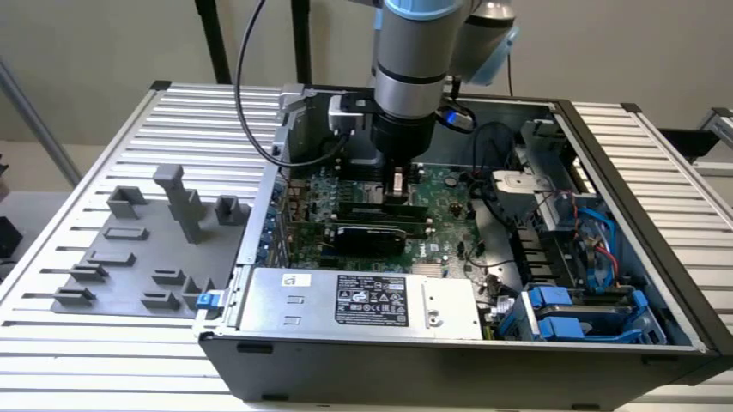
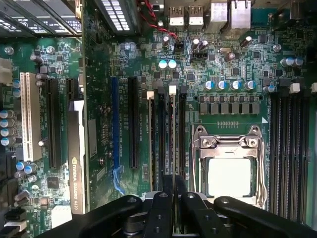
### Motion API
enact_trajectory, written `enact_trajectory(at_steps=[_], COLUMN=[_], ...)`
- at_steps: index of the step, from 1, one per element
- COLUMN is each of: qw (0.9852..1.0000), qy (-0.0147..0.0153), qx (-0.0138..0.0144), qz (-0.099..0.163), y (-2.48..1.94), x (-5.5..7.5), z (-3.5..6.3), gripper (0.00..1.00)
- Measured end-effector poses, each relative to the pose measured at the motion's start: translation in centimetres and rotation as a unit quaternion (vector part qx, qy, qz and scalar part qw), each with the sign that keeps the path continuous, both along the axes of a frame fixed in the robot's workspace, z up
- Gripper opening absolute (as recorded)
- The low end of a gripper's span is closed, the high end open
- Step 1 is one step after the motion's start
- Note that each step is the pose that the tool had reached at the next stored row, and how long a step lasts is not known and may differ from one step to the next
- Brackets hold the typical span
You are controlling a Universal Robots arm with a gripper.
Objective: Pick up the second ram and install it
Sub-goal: 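Insert the second ram into the second slot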
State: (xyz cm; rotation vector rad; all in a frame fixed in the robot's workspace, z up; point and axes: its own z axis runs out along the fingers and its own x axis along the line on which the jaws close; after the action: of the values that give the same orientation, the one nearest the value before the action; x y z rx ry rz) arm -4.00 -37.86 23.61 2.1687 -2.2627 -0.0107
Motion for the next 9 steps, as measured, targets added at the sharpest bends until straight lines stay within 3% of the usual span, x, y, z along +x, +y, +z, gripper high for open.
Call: enact_trajectory(at_steps=[9], qw=[1.0000], qy=[0.0000], qx=[0.0004], qz=[0.000], y=[0.00], x=[-0.01], z=[-0.34], gripper=[0.00])
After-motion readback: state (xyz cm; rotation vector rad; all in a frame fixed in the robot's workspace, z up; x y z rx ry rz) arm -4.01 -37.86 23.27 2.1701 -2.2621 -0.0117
